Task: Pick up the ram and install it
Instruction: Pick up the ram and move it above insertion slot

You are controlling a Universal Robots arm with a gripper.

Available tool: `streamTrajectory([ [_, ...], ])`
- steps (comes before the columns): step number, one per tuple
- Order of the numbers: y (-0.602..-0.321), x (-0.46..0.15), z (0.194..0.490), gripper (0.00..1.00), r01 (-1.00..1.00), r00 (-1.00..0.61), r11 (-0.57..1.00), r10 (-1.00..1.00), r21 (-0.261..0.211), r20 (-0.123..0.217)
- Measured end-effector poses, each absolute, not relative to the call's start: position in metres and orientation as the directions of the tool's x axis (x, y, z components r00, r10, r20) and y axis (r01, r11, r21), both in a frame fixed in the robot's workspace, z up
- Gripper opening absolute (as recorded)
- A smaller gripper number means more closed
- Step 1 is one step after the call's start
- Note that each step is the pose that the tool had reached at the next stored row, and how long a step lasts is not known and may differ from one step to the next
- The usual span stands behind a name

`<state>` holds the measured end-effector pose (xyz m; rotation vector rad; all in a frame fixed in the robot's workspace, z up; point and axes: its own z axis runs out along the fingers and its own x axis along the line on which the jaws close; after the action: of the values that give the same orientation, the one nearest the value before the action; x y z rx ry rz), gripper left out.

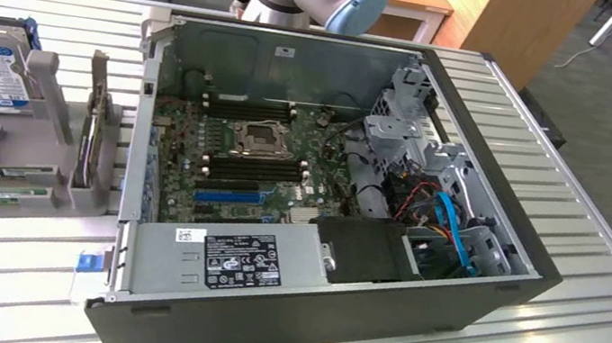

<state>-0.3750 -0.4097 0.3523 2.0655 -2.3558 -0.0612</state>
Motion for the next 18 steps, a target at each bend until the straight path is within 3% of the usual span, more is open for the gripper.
streamTrajectory([
  [18,-0.4097,-0.3750,0.3424,0.31,-0.991,-0.131,0.130,-0.991,0.035,-0.020],
])
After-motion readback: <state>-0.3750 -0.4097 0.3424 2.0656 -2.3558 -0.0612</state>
